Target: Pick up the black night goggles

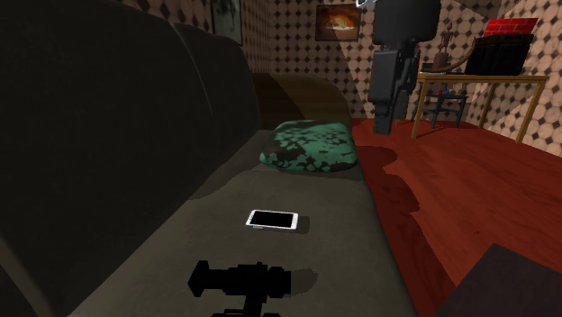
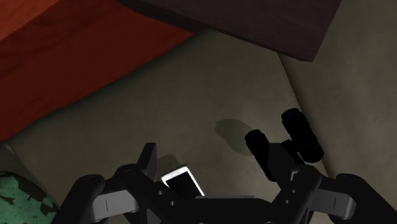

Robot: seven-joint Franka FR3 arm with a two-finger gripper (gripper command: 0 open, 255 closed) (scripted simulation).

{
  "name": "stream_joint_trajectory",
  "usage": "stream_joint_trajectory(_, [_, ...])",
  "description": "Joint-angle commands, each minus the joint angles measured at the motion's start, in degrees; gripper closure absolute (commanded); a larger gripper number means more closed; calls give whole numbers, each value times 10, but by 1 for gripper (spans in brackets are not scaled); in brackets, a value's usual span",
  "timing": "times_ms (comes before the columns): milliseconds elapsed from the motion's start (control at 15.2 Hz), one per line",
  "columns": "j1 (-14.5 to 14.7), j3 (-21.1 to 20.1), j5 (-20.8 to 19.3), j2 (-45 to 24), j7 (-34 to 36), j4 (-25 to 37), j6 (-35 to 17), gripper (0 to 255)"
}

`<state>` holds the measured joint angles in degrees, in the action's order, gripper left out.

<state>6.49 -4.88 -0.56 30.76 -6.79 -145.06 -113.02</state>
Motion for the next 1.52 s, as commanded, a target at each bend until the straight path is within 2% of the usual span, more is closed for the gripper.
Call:
stream_joint_trajectory(0, [11,-8,4,-37,-9,3,-38,0])
stream_joint_trajectory(792, [66,-62,-3,-261,-47,51,-222,0])
stream_joint_trajectory(1452, [115,-96,-66,-452,-48,141,-325,0])
